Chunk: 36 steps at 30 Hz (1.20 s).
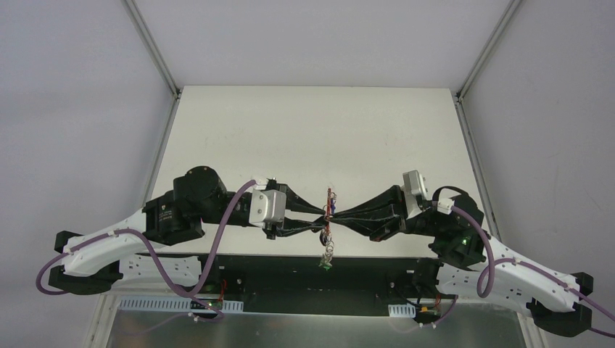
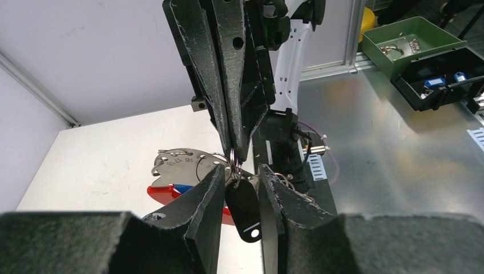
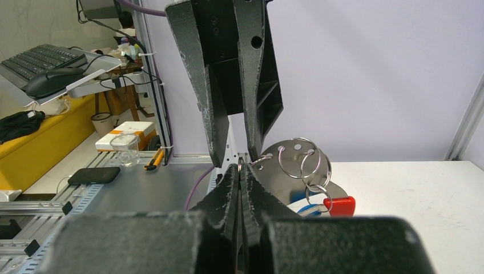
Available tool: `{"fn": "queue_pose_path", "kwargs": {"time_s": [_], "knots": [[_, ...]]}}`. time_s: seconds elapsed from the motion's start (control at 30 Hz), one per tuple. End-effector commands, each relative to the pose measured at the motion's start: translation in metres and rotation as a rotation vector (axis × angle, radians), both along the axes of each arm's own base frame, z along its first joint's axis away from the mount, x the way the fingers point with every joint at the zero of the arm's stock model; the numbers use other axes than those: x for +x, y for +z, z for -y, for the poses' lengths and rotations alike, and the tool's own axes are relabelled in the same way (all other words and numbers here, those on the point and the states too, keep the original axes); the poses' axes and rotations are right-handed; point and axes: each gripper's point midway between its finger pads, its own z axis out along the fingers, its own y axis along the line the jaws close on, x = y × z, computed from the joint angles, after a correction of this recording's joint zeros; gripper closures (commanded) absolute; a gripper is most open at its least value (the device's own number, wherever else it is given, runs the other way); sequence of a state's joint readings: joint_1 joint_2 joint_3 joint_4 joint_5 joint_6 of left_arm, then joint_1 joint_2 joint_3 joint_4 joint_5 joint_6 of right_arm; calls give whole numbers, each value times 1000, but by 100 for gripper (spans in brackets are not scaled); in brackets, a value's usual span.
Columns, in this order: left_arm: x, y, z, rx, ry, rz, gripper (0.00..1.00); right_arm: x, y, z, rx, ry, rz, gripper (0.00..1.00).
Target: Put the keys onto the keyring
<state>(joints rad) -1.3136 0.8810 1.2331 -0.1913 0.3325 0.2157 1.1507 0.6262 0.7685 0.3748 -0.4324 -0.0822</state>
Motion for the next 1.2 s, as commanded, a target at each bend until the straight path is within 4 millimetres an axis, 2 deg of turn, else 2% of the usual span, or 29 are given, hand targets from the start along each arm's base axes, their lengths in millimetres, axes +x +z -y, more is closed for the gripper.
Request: {"fn": "queue_pose_path", "kwargs": {"time_s": [0.0,0.1,0.3,0.37,0.43,0.73,0.97,1.17], "knots": [[0,11,1,-43,-3,-6,73,-10,42,12,137,23,72,100],[0,11,2,-42,-4,-6,74,-10,41,11,135,24,74,100],[1,9,3,-36,-2,-9,81,-10,43,10,143,24,78,100],[1,8,3,-33,-2,-8,88,-10,44,10,145,25,80,100],[2,7,4,-25,5,-11,100,-11,45,11,148,27,81,100],[14,9,5,21,75,-42,100,-12,38,12,119,26,69,100],[9,15,3,59,52,-55,100,-7,24,10,30,3,50,100],[7,13,1,123,46,-85,100,-1,8,12,-82,-40,42,72]]}}
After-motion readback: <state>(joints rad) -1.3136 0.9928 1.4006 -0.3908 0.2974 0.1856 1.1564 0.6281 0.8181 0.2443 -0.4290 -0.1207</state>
